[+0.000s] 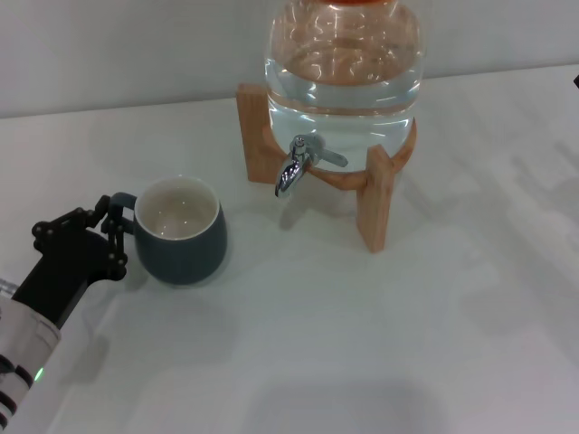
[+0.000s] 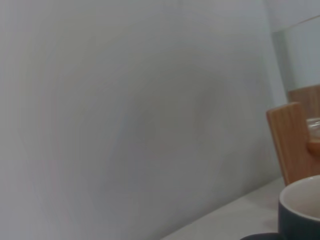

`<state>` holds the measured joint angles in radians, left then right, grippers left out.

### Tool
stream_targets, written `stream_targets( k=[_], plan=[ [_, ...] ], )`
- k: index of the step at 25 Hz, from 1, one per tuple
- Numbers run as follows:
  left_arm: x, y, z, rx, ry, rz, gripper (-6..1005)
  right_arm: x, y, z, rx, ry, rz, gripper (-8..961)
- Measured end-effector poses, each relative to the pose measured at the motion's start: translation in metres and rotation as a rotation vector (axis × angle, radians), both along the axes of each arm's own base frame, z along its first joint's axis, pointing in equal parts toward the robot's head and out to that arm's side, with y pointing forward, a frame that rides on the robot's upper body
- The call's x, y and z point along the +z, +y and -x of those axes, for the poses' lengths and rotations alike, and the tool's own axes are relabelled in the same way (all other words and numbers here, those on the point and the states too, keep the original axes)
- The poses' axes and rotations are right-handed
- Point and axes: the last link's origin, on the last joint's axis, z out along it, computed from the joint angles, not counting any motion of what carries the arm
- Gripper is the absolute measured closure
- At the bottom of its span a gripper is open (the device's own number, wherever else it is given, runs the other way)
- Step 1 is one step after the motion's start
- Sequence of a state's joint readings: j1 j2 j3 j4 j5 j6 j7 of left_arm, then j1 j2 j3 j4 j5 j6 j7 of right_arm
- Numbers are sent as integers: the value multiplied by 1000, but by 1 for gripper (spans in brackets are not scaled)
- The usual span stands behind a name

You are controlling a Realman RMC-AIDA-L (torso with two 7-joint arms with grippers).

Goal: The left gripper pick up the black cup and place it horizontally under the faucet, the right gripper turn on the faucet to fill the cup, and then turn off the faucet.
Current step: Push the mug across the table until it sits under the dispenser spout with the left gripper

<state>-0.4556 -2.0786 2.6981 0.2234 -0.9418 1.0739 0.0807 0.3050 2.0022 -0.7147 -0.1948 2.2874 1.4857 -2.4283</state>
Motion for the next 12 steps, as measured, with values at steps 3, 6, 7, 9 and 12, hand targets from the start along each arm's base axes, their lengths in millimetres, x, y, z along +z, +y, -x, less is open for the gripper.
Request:
stream_targets(
  k=[3,6,7,9,12],
  plan=[
    [-1,5,-5,-21,5,14,912,0,0,1,2,0,0,113],
    [-2,10,-10,-36,7,28,911,-1,1,1,4,0,1,113],
    [-3,12,-12,-40,12,34,911,-1,1,1,5,0,2,113],
    [-7,15,-16,-48,24,51,910,-1,1,2,7,0,4,113],
    [-10,18,-19,-59,35,68,909,-2,2,3,12,-2,10,113]
  ],
)
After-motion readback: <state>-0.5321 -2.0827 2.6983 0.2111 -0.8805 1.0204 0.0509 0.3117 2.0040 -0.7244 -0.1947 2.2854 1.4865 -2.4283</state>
